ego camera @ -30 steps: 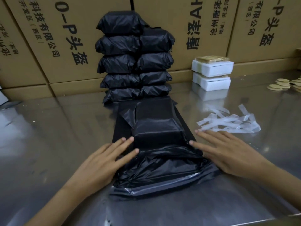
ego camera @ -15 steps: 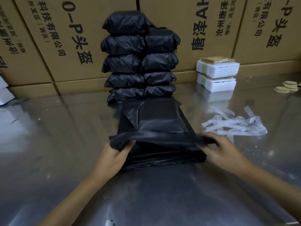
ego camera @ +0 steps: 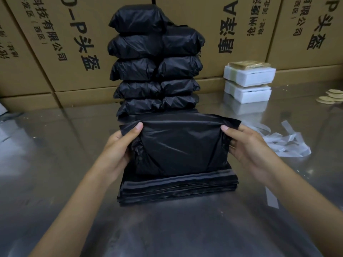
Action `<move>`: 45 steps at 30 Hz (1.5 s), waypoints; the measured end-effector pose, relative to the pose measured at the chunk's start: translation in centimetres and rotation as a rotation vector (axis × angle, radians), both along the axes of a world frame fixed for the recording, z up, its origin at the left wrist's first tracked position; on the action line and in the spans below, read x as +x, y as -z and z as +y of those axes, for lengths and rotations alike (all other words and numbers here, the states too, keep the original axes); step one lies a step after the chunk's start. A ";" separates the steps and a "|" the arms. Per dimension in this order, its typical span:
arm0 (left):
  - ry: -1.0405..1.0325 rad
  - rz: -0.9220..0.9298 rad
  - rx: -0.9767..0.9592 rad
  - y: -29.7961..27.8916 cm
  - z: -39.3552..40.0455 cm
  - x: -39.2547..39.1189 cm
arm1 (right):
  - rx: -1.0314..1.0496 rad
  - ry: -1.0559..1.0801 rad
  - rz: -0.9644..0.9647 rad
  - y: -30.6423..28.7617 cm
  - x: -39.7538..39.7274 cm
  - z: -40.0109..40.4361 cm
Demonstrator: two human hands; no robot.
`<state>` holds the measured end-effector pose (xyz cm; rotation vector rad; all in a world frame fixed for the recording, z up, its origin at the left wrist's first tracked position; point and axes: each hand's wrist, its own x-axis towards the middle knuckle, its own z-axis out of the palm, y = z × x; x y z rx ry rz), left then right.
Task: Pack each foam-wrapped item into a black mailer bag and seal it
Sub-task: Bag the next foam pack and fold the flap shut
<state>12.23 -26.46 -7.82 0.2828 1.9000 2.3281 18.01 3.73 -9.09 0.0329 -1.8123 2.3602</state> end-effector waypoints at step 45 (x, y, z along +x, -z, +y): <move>-0.461 0.186 -0.798 6.0 5.7 -3.0 | 0.696 0.346 -0.398 3.5 -5.7 -2.1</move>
